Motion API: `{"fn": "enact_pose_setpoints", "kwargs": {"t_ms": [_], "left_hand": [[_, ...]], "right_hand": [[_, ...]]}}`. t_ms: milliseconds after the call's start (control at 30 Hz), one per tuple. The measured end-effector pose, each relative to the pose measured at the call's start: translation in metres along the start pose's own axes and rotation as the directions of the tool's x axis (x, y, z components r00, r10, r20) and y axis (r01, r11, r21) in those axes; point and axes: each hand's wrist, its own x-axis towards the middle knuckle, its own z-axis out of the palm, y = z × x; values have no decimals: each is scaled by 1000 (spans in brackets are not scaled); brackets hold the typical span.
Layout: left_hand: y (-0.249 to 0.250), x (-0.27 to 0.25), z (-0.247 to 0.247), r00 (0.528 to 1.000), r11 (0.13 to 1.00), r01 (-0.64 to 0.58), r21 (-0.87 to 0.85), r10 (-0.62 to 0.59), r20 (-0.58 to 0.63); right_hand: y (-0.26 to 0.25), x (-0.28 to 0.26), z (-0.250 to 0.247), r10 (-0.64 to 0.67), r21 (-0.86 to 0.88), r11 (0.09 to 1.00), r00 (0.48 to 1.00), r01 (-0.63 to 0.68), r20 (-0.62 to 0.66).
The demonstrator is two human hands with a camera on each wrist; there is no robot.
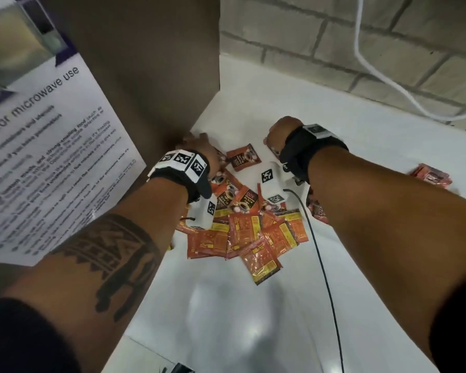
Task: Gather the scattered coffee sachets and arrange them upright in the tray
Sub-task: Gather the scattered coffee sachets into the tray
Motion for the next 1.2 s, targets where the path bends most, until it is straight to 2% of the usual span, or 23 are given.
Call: {"fn": "enact_pose_setpoints", "kwargs": {"t_ms": [67, 100, 167, 233, 400, 533, 600, 633, 700, 800, 867, 967, 1200], "left_hand": [[-2, 5, -3, 999, 998, -49, 26, 49, 5], [-3, 8, -6, 997, 997, -71, 30, 71, 3], [-6, 14, -9, 996, 996, -90, 29, 90, 2], [-9, 20, -9, 995, 994, -103, 40, 103, 16], [-12, 25, -9, 991, 990, -131, 57, 130, 30], [-11, 23, -14, 993, 993, -115, 12, 115, 38], [-13, 21, -14, 994, 995, -101, 0, 101, 39], [-14, 20, -14, 994, 995, -103, -17, 104, 29], [-14, 18, -16, 995, 994, -97, -53, 97, 3], [-14, 15, -16, 995, 991, -97, -94, 95, -18], [-13, 14, -15, 995, 988, -97, -123, 96, -17], [-15, 12, -12, 994, 979, -111, -169, 108, -26], [-11, 0, -30, 955, 915, -256, -313, 190, -226]], "right_hand": [[4, 2, 5, 8, -140, 990, 1000, -8, -7], [4, 4, 9, 42, -152, 988, 998, -33, 55], [8, 7, 16, 116, -17, 993, 989, -115, 96], [10, -2, 15, 110, 49, 992, 986, -117, 123], [10, 0, 13, 166, 171, 968, 980, -183, 107], [6, 22, 12, 189, 211, 955, 977, -207, 102], [13, 54, 13, 151, 189, 969, 987, -159, 54], [10, 54, 8, 130, 141, 980, 990, -137, 57], [-11, 20, -11, 104, 218, 968, 987, -128, 120], [-27, -1, -3, 6, 171, 984, 979, -41, 204], [-34, 2, 10, 13, 159, 986, 980, -45, 198], [-43, -1, 19, 21, 153, 987, 994, -37, 104], [-36, 0, 26, 64, 119, 991, 998, -67, 28]]}}
